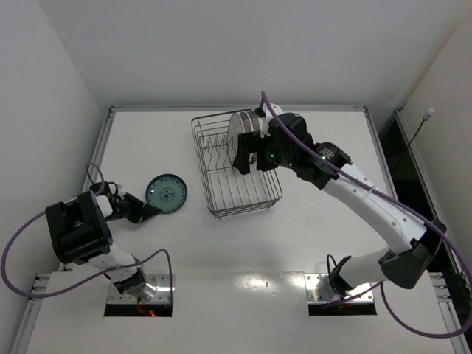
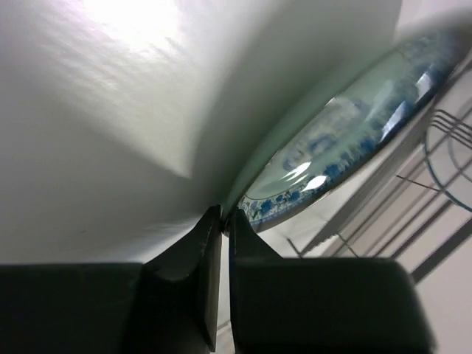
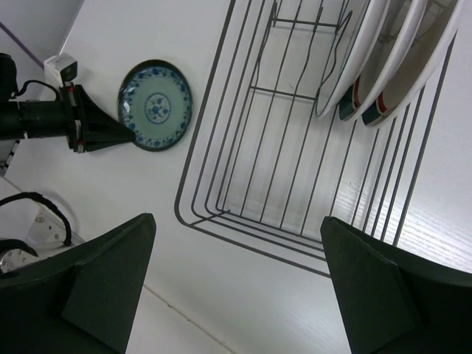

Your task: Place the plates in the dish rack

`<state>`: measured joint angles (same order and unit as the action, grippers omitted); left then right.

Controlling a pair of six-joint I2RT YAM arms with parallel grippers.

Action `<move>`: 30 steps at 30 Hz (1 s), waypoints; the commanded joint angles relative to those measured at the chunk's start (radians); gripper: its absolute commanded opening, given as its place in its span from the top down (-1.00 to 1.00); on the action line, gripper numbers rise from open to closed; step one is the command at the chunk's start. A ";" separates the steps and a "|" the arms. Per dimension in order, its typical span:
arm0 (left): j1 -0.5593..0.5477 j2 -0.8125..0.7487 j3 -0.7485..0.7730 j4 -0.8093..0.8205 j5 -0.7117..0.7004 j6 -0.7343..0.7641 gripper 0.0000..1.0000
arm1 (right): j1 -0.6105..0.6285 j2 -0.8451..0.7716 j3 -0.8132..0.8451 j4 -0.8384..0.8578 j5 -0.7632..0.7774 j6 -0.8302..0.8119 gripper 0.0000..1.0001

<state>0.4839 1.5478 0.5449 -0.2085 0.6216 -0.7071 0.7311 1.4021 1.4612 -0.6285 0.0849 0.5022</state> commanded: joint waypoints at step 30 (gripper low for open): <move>-0.585 -0.496 0.067 0.339 0.222 -0.253 1.00 | -0.114 0.182 -0.371 0.668 -0.729 0.228 0.10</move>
<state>-0.0723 1.0706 0.6113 0.0124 0.8631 -0.8951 0.6285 1.5818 1.1027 -0.0570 -0.6098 0.7101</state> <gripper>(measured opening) 0.027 0.496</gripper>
